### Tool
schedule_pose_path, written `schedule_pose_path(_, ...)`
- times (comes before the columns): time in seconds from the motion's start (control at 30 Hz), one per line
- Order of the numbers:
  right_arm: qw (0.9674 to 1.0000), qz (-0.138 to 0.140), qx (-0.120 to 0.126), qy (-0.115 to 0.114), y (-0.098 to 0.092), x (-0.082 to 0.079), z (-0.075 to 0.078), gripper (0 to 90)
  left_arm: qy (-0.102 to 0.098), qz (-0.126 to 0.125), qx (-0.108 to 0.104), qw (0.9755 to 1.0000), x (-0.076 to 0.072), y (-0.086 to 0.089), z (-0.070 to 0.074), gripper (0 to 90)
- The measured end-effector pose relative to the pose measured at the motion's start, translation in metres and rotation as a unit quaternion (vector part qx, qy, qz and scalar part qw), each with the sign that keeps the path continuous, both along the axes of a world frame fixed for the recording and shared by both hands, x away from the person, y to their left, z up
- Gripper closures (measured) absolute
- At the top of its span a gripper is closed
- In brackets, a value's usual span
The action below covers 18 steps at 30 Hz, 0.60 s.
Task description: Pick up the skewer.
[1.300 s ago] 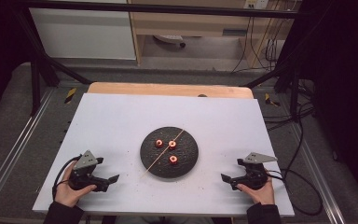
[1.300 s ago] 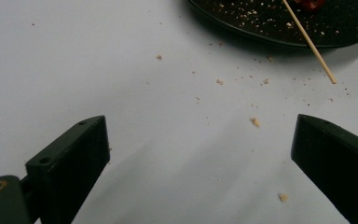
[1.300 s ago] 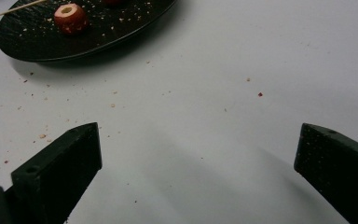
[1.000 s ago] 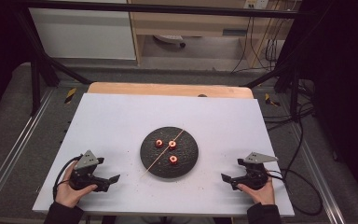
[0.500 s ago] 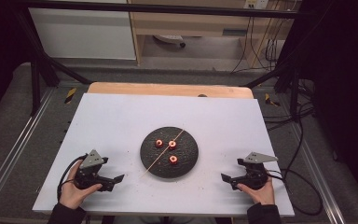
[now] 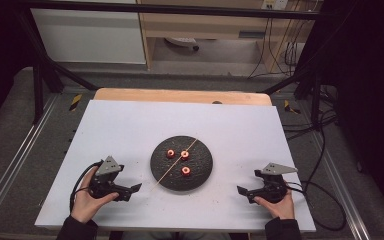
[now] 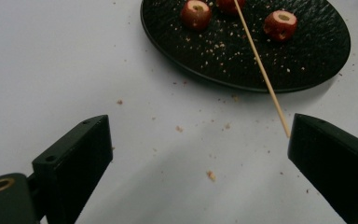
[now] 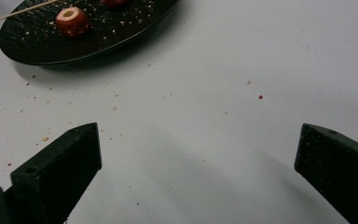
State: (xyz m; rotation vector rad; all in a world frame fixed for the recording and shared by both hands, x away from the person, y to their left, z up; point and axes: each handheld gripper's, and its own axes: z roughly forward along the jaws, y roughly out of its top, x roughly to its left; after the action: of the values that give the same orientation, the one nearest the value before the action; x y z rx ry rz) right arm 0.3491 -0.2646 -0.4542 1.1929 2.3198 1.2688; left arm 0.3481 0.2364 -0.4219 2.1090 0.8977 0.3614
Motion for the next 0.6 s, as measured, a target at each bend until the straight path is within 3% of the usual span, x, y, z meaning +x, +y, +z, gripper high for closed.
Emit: schedule_pose_path(0.6,1.0,0.001,-0.002,0.002,0.001,0.0,0.0,1.3,0.02,-0.01,0.026,0.9994,0.022,-0.047,0.017,10.0)
